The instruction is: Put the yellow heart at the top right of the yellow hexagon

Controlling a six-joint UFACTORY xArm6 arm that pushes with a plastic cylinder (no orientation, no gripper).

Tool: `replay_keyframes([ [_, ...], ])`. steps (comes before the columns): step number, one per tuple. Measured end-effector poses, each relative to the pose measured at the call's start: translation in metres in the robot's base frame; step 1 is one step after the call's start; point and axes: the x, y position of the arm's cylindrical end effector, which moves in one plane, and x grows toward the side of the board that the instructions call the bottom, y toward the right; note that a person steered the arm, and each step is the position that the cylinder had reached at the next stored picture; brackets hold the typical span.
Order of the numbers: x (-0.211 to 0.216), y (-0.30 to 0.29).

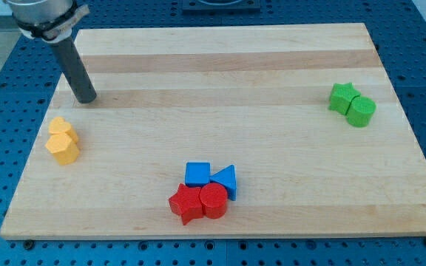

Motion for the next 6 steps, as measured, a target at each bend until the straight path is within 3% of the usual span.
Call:
replay_keyframes([
  [1, -0.002, -0.060],
  [4, 0.040, -0.061],
  [6, 0.040, -0.061],
])
